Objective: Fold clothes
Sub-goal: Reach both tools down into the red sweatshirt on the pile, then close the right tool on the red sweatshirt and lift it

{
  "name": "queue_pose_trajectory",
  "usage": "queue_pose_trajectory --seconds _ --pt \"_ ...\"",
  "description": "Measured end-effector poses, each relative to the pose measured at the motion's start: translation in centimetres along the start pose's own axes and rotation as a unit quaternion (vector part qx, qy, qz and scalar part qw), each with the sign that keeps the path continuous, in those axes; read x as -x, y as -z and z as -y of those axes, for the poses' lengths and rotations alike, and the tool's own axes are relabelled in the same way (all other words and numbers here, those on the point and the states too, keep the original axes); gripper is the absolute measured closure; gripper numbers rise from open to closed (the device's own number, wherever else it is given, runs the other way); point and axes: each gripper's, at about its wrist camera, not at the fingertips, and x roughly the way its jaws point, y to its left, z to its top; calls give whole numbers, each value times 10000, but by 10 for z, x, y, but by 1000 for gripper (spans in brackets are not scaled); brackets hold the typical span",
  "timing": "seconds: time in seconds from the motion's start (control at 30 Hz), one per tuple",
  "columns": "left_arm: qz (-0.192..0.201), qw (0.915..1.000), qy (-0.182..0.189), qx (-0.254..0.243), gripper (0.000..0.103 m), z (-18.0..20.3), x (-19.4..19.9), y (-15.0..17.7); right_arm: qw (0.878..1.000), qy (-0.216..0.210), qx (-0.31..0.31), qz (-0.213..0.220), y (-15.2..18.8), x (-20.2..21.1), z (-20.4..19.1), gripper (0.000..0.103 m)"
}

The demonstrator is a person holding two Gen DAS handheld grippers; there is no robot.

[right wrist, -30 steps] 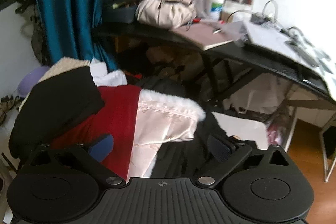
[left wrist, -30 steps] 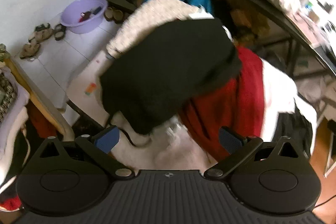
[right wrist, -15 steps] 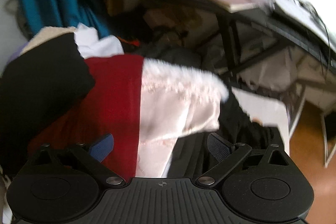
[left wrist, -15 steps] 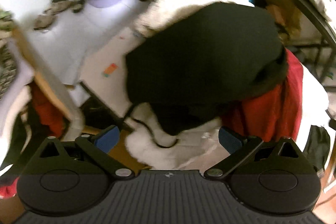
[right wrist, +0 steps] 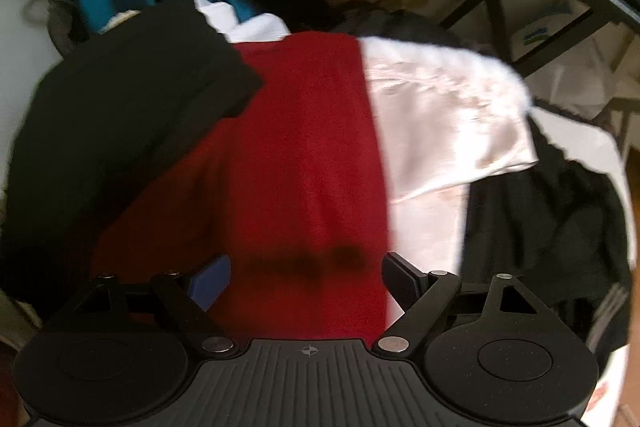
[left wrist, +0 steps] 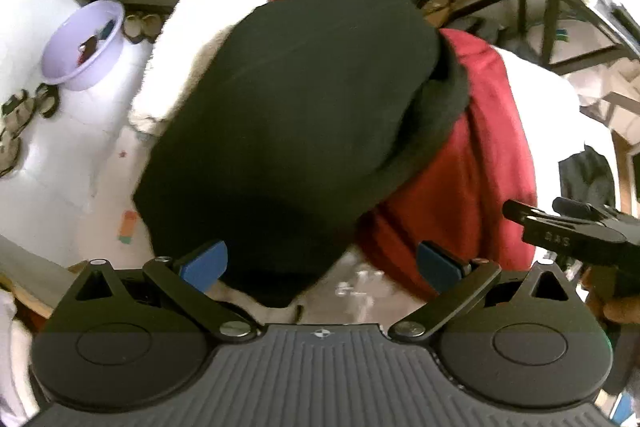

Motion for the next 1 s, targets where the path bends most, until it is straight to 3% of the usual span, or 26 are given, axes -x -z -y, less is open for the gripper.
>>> queue_pose_trajectory --seconds 0.13,0.17,0.23,0.3,0.4,0.5,0.57,0.67,0.7,0.73,0.77,0.83,0.9,1.0 --pt "-116 9991 -19 403 0 -19 -3 4 9999 22 -12 -138 5 -11 -13 19" --pt "-127 9990 -58 415 0 -22 -4 6 9998 119 32 -175 6 -16 -14 27" --pt "-160 9990 -140 393 0 -26 -3 9 9993 288 30 -255 8 -23 -12 54" --pt "-185 9989 -195 375 0 -29 -3 11 9976 149 -621 -275 5 -18 8 88" --pt "-192 9990 -156 377 0 -31 -2 12 9910 514 -1231 124 4 5 37 91" --pt "-192 9993 -93 311 0 -27 -4 10 9791 1032 -1646 607 6 36 68 92" --pt "-171 9996 -39 222 0 -21 -4 8 9731 1133 -1859 756 10 49 84 92" --pt "-175 9997 47 160 0 -14 -5 7 9829 941 -1422 699 14 45 82 88" --pt "-195 9997 81 152 0 -13 -6 7 9867 793 -1315 539 15 38 77 82" --pt "-221 9996 116 146 0 -12 -6 7 9885 679 -1301 366 16 32 75 69" --pt "-221 9996 136 128 0 -11 -6 8 9886 608 -1359 220 17 26 74 62" --pt "-205 9996 169 85 0 -9 -5 9 9855 563 -1599 82 24 20 73 40" --pt "-224 9996 171 74 0 -10 -5 11 9810 494 -1875 6 28 11 73 32" --pt "-329 9992 176 170 0 -14 -7 13 9774 466 -2046 -244 32 -9 75 33"
